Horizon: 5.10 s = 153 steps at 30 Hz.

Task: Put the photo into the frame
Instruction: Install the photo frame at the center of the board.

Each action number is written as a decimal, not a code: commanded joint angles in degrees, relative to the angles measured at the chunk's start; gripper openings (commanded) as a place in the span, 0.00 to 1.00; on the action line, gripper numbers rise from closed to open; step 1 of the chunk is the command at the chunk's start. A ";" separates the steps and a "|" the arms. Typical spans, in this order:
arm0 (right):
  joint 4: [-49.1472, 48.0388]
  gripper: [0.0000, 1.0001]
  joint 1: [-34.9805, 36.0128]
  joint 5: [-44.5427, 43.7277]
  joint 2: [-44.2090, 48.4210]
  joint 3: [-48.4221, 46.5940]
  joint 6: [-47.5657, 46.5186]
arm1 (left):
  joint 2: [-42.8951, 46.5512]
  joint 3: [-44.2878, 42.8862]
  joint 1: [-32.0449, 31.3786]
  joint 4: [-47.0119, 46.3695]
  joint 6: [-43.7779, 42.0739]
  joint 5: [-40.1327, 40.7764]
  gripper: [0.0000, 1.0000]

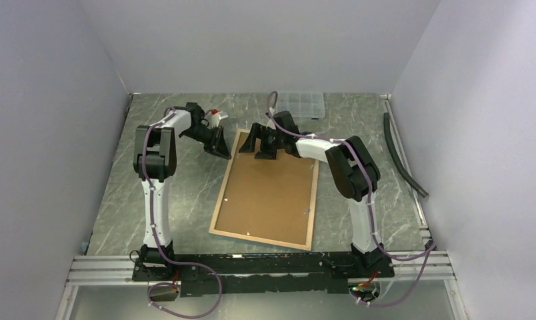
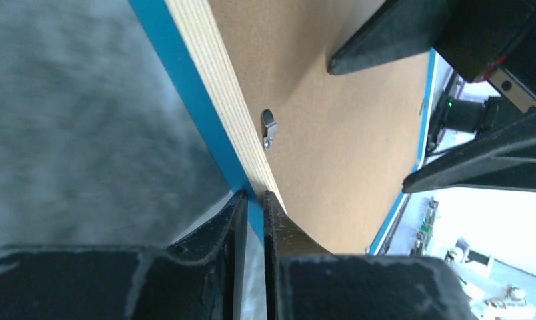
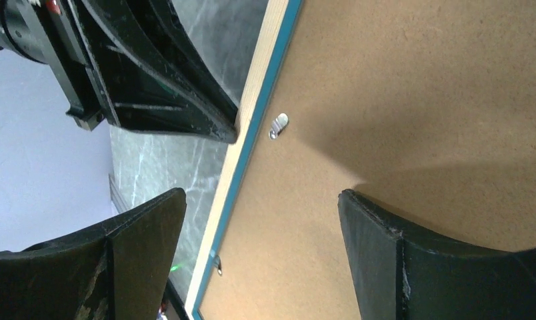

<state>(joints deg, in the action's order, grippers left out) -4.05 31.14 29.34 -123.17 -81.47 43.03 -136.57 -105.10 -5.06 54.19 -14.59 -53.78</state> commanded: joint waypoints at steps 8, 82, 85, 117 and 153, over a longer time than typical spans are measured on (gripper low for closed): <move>-4.34 0.87 -0.22 0.39 4.07 6.60 2.73 | 2.61 11.83 -7.95 -1.05 -2.23 0.67 0.15; -1.35 0.83 4.08 -10.07 -0.05 4.99 3.14 | 4.51 13.92 -7.95 -3.39 -0.38 1.32 0.13; -1.45 0.83 4.10 -9.56 -0.13 4.78 2.95 | 4.65 14.20 -7.95 -3.45 -0.50 1.38 0.13; -3.52 0.84 2.65 1.60 2.75 10.19 6.72 | 4.76 14.88 -7.77 -3.83 -0.96 1.66 0.11; -0.07 0.80 4.64 0.77 -0.42 5.79 8.42 | 3.26 13.97 -8.91 -4.90 -0.12 0.77 0.10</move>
<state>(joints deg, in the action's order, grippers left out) -10.74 33.67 30.55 -121.19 -74.30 52.97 -131.09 -91.61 -11.79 50.19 -12.78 -58.13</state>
